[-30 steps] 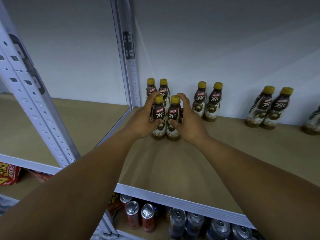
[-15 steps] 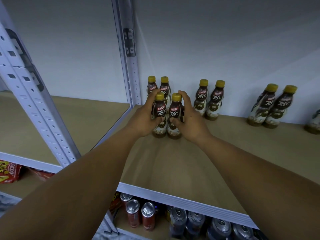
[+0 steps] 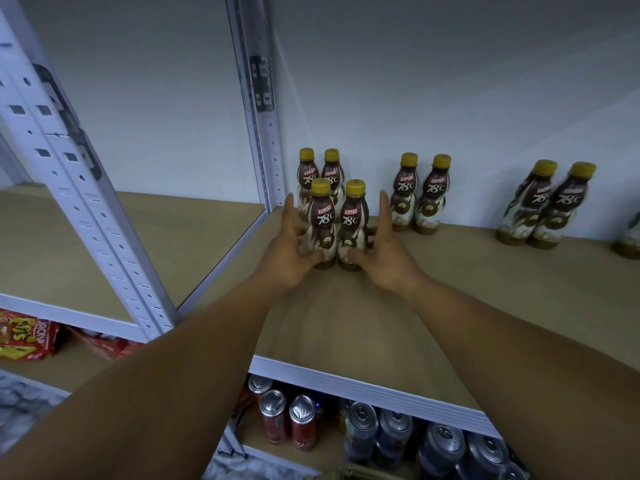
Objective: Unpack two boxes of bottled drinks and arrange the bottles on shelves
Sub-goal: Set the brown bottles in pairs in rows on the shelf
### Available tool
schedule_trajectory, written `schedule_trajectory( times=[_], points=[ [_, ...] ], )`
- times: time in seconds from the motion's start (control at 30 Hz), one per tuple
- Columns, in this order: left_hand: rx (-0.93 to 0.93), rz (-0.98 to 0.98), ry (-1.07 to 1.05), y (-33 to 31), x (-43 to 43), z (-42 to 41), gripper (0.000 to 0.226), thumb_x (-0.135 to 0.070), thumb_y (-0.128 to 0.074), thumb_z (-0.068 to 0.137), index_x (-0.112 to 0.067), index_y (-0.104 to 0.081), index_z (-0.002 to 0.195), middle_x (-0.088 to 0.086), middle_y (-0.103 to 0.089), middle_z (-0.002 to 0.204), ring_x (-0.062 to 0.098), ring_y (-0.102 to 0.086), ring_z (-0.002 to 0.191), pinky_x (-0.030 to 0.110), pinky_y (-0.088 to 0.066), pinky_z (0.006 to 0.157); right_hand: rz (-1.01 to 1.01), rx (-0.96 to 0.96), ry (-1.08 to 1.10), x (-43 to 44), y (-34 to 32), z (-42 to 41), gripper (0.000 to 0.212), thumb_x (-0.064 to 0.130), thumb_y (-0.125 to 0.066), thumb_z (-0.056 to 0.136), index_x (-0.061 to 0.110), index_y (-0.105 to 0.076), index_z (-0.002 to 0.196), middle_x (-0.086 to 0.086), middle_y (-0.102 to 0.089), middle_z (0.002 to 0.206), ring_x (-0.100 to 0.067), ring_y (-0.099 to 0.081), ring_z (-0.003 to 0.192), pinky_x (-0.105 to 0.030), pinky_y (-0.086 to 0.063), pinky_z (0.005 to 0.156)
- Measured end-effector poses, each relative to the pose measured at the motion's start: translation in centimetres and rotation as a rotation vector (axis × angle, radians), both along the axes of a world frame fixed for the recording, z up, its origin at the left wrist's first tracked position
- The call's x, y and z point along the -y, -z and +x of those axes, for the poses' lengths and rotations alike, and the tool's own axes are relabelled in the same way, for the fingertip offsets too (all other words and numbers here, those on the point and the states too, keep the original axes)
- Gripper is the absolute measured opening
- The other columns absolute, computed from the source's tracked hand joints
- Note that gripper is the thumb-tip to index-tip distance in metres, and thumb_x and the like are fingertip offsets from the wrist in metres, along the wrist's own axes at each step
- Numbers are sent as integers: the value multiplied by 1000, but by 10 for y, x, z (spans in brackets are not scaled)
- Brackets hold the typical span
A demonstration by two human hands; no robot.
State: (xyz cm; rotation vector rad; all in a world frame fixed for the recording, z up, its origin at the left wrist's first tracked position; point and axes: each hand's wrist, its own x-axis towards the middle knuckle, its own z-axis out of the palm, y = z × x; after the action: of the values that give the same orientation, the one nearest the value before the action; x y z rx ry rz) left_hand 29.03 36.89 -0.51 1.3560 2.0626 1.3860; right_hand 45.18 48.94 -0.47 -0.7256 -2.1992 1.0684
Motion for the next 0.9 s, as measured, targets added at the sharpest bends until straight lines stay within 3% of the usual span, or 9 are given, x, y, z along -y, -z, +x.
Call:
schedule_trajectory(
  times=[0.1, 0.17, 0.27, 0.4, 0.57, 0.63, 0.7, 0.8, 0.9],
  points=[
    [49, -90, -78, 17, 13, 7, 117, -31, -80, 90, -36, 13, 162, -4, -61, 126, 18, -58, 121, 33, -45, 101, -63, 78, 27, 12, 12, 17, 117, 31, -74, 93, 33, 24, 158, 24, -59, 103, -1, -59, 95, -17, -45, 86],
    [29, -147, -144, 25, 22, 14, 113, -33, -77, 91, -31, 11, 163, 8, -60, 133, 24, -59, 123, 36, -46, 104, -61, 108, 46, 20, 19, 27, 115, 37, -73, 93, 33, 22, 158, 16, -62, 114, -9, -60, 106, -25, -45, 96],
    [-70, -198, -206, 32, 35, 32, 98, -32, -72, 93, -23, -5, 164, 5, -61, 128, 24, -59, 118, 31, -45, 98, -42, 206, 61, 30, 25, 45, 110, 47, -70, 92, 32, 14, 161, -3, -58, 140, -21, -56, 125, -34, -42, 108],
    [-170, -235, -207, 36, 55, 60, 67, -35, -69, 91, -22, -43, 151, 4, -62, 126, 26, -58, 119, 34, -47, 98, 31, 329, 66, 54, 28, 84, 89, 56, -65, 92, 28, -18, 162, -1, -54, 147, -19, -53, 130, -34, -42, 110],
    [-407, -190, -220, 53, 88, 113, 48, -44, -51, 90, -16, -69, 124, 5, -65, 127, 29, -57, 121, 37, -37, 104, 231, 418, 104, 89, 32, 133, 62, 56, -59, 96, 18, -52, 145, 0, -50, 150, -19, -46, 136, -31, -35, 112],
    [-489, -138, -246, 63, 102, 138, 49, -48, -43, 90, -17, -72, 114, 3, -66, 124, 28, -56, 122, 38, -30, 104, 322, 411, 146, 105, 39, 156, 58, 54, -59, 97, 16, -59, 140, -1, -53, 148, -22, -48, 135, -32, -34, 112],
    [-525, -46, -242, 73, 115, 161, 45, -48, -47, 93, -15, -71, 112, 6, -64, 125, 31, -55, 123, 44, -33, 105, 444, 377, 184, 123, 52, 181, 56, 52, -57, 98, 12, -62, 136, -6, -57, 144, -27, -51, 133, -36, -34, 112],
    [-493, 36, -161, 92, 132, 190, 45, -41, -55, 96, -9, -62, 128, 16, -53, 138, 37, -40, 138, 48, -36, 114, 603, 328, 212, 145, 79, 220, 61, 52, -48, 96, 9, -59, 138, -10, -56, 144, -32, -48, 136, -43, -28, 115],
    [-509, -52, -130, 111, 148, 216, 55, -41, -55, 97, -13, -53, 144, 18, -37, 157, 39, -23, 150, 50, -32, 116, 636, 342, 197, 160, 103, 250, 53, 44, -54, 97, 7, -61, 134, -16, -45, 153, -37, -38, 144, -53, -34, 116]
  ],
)
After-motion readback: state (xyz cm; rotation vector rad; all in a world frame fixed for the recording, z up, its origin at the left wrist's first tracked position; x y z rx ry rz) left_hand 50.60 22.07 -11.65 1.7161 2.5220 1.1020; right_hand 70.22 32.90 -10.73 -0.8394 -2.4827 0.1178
